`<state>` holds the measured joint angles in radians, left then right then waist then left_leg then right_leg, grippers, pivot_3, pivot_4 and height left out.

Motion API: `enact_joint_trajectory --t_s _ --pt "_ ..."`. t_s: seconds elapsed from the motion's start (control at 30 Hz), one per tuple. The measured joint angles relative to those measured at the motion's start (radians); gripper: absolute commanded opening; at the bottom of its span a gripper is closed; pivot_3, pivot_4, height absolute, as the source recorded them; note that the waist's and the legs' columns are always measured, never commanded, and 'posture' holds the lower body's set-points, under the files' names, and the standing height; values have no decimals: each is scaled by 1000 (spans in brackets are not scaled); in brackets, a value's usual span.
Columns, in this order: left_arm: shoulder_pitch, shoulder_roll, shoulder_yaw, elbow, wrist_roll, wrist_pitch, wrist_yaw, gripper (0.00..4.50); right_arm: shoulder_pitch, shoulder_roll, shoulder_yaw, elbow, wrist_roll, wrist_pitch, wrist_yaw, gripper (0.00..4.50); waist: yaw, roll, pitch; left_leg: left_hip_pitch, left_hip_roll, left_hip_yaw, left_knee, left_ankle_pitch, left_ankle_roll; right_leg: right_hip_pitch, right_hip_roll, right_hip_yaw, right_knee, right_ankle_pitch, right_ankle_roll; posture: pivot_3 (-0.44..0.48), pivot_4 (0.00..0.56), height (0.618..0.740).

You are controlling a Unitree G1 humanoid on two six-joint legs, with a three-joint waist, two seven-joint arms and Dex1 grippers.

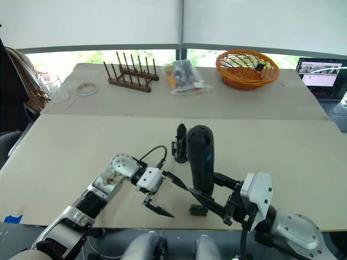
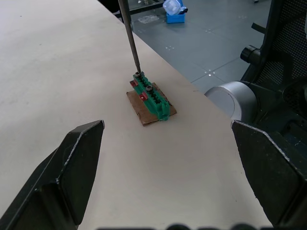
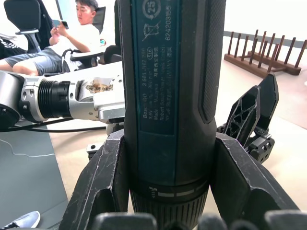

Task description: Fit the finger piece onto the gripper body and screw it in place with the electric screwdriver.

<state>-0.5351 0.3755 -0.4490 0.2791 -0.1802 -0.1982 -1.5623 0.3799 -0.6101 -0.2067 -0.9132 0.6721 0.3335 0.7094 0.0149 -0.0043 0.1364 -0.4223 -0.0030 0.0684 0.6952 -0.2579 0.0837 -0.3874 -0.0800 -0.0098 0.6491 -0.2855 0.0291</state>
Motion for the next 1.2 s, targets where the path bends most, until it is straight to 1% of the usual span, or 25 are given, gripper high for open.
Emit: enact_joint_trajectory --t_s 0.23,0.47,0.93,1.2 --pt "0 0 0 0 0 0 0 4500 -7 -6 0 1 0 0 -1 1926 0 0 0 0 0 0 0 0 0 0 0 0 0 0 0 0 150 740" --pt "0 0 0 0 0 0 0 4500 22 -9 -2 1 -1 0 8 1926 0 0 0 0 0 0 0 0 0 0 0 0 0 0 0 0 150 740" --pt "0 0 0 0 0 0 -1 4500 -1 -17 -8 8 -1 0 10 1926 0 0 0 0 0 0 0 0 0 0 0 0 0 0 0 0 150 740" --pt "-2 0 0 0 0 0 -1 4500 23 -21 -11 13 -2 0 21 1926 0 0 0 0 0 0 0 0 0 0 0 0 0 0 0 0 150 740"
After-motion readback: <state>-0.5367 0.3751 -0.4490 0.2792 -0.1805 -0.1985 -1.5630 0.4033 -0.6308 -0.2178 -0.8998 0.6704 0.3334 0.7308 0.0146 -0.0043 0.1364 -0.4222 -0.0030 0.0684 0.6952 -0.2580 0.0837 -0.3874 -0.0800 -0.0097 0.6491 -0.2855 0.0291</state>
